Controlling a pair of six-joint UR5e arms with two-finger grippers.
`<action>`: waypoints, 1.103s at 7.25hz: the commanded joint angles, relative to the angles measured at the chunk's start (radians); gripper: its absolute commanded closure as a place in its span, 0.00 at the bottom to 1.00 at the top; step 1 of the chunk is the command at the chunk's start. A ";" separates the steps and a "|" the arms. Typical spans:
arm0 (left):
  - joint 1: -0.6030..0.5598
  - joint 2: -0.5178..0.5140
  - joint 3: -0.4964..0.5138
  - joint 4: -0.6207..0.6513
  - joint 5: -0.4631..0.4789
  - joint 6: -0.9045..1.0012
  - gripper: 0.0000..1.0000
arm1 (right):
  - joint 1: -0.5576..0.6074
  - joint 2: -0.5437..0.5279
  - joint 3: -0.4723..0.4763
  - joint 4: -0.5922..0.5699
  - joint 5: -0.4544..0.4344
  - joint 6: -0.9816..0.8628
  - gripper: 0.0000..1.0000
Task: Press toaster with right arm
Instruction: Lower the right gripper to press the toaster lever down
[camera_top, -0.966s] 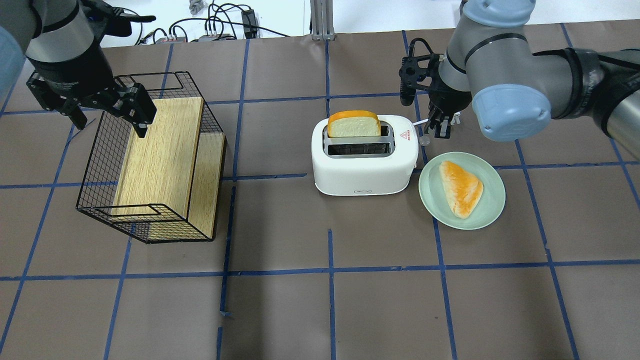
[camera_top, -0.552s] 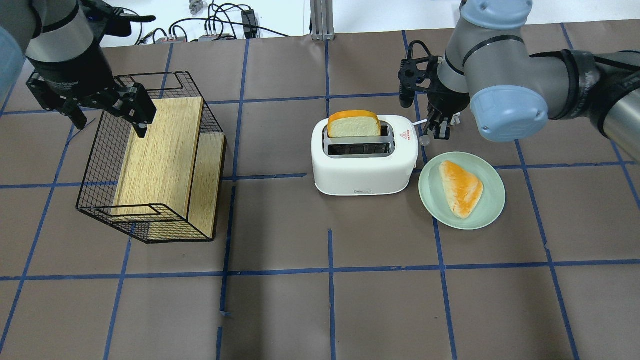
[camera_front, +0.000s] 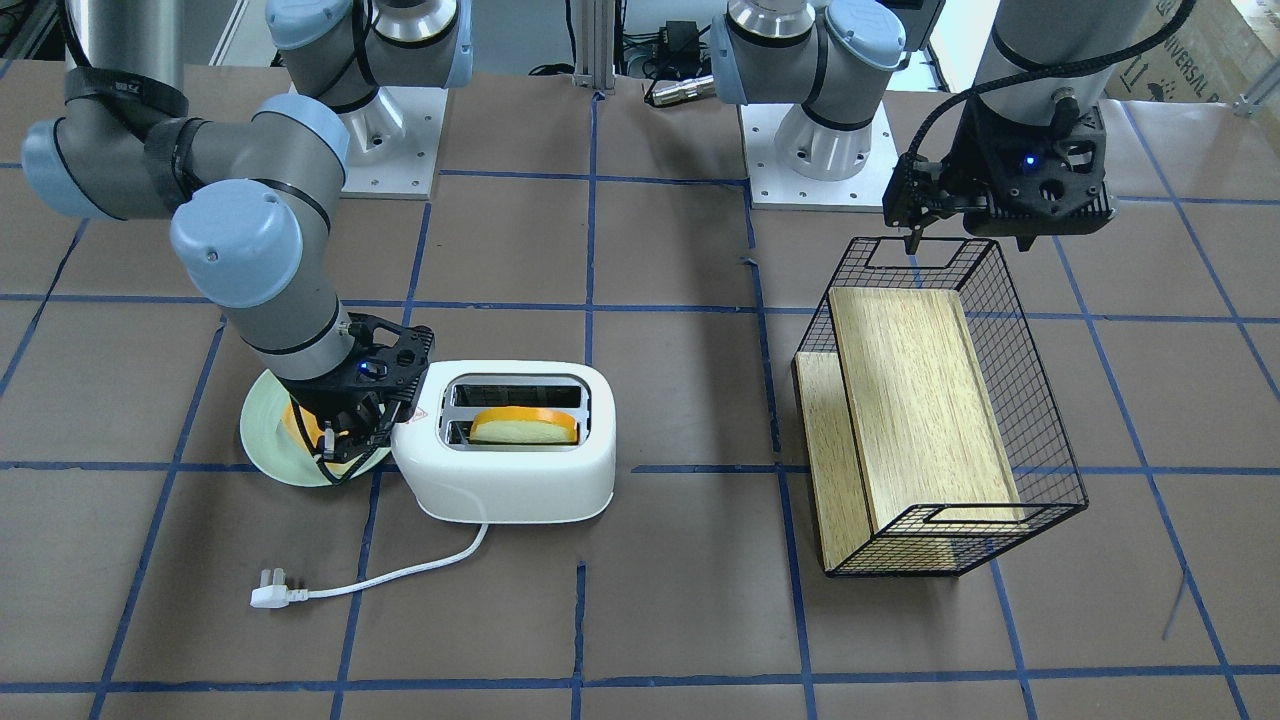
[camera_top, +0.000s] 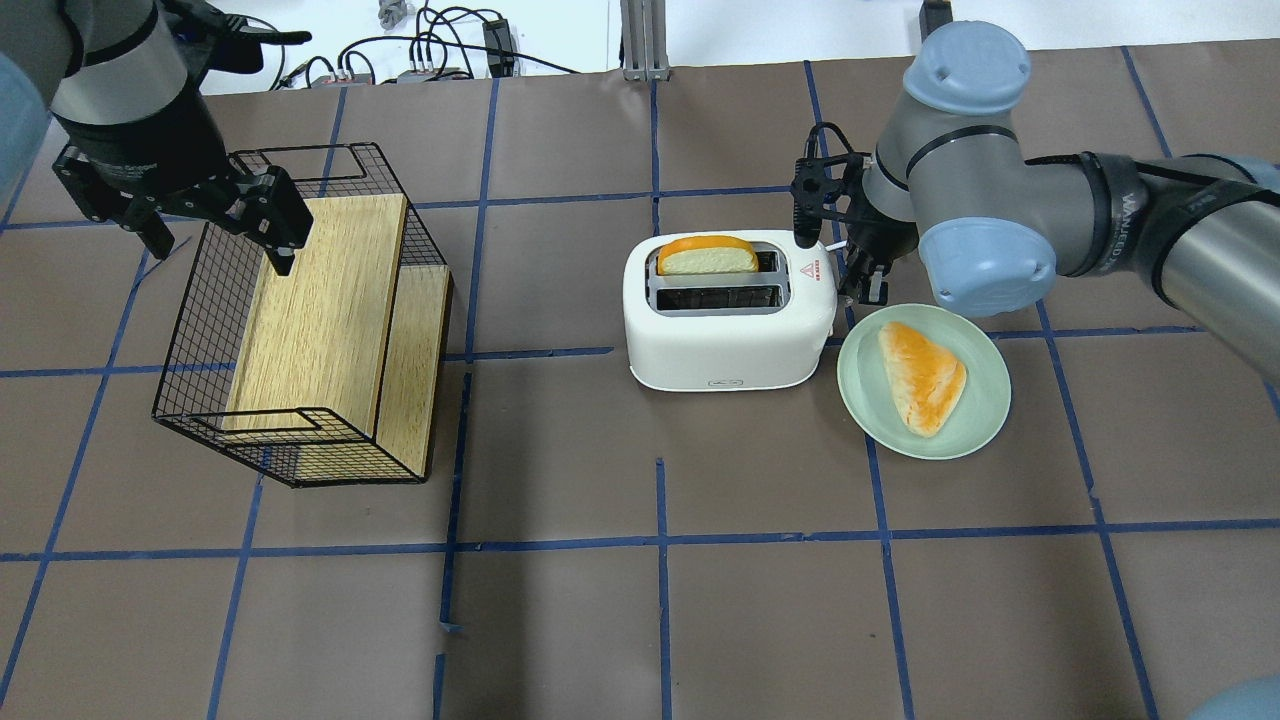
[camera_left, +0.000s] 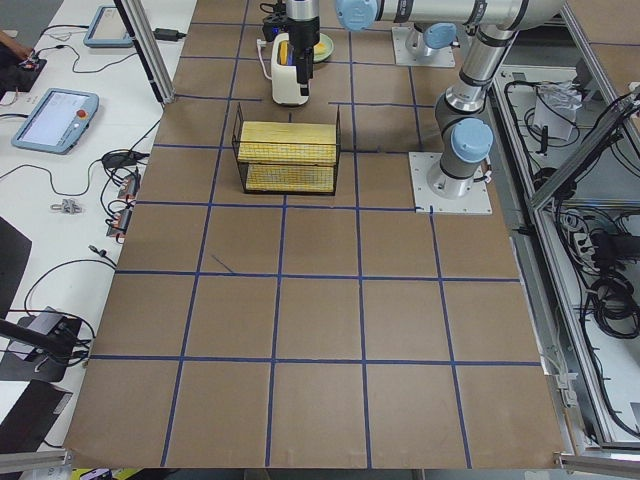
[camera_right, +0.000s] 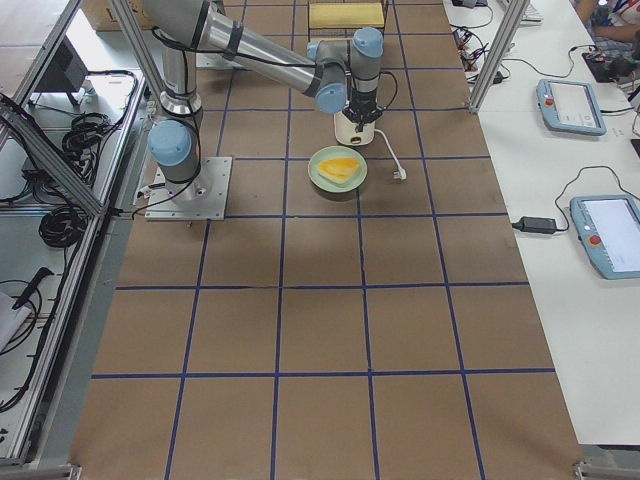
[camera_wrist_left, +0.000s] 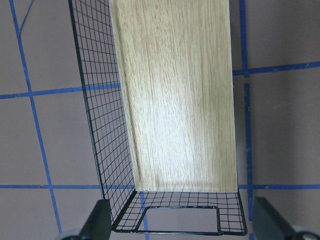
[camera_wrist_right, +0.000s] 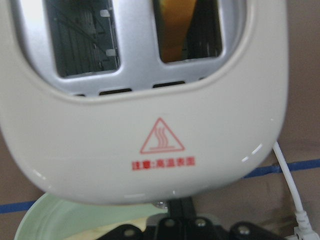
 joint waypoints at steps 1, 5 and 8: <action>0.000 0.000 0.000 0.000 0.000 0.000 0.00 | -0.001 0.008 0.014 -0.006 0.000 0.006 0.96; 0.000 0.000 0.000 0.000 0.000 0.000 0.00 | 0.001 0.007 0.002 -0.015 -0.003 0.021 0.95; 0.000 0.000 0.000 0.000 0.000 -0.001 0.00 | 0.002 -0.070 -0.062 0.098 0.002 0.103 0.95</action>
